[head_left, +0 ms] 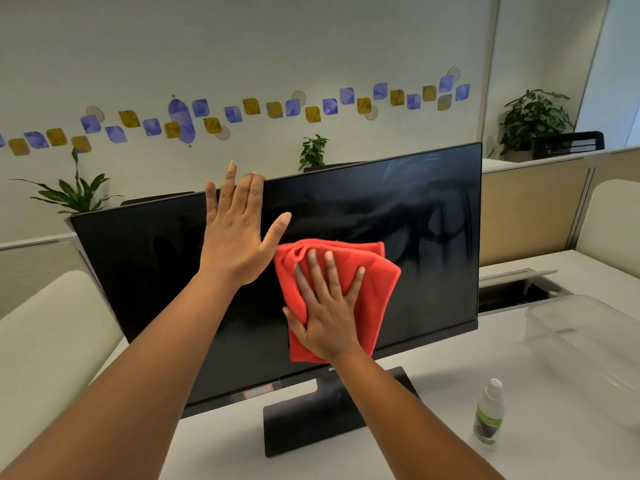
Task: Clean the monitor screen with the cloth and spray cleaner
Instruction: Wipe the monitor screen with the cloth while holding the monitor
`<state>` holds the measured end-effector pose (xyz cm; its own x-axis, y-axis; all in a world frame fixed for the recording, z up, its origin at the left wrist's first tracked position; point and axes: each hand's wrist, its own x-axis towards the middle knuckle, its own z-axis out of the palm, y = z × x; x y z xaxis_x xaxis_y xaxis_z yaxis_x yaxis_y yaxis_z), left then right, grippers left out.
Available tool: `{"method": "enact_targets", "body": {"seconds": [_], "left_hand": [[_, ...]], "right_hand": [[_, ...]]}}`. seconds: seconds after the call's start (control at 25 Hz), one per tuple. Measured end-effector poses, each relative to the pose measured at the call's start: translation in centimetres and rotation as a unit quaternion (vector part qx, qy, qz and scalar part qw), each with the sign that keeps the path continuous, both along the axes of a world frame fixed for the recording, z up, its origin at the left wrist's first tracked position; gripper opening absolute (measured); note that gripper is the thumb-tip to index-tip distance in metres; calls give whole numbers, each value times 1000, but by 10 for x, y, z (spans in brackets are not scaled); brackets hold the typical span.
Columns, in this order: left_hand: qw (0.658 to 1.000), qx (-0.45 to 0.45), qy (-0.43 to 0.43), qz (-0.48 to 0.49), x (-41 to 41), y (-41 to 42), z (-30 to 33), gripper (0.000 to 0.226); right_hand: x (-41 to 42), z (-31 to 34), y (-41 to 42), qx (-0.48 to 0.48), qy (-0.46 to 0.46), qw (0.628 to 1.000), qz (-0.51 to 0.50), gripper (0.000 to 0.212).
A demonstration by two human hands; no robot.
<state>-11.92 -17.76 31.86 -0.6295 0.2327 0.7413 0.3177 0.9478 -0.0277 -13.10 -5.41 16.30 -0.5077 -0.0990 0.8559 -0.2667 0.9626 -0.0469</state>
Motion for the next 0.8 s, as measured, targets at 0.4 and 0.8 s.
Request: {"method": "enact_targets", "body": {"seconds": [0.4,0.8], "left_hand": [[986,41,31,157,28,-108,-14,69],[987,79,-8,136,35,-142,-6,65]], "right_hand": [[7,-9,16,32,10,999,-12,64],[-4,45,-64,9,73,997,18,71]]}}
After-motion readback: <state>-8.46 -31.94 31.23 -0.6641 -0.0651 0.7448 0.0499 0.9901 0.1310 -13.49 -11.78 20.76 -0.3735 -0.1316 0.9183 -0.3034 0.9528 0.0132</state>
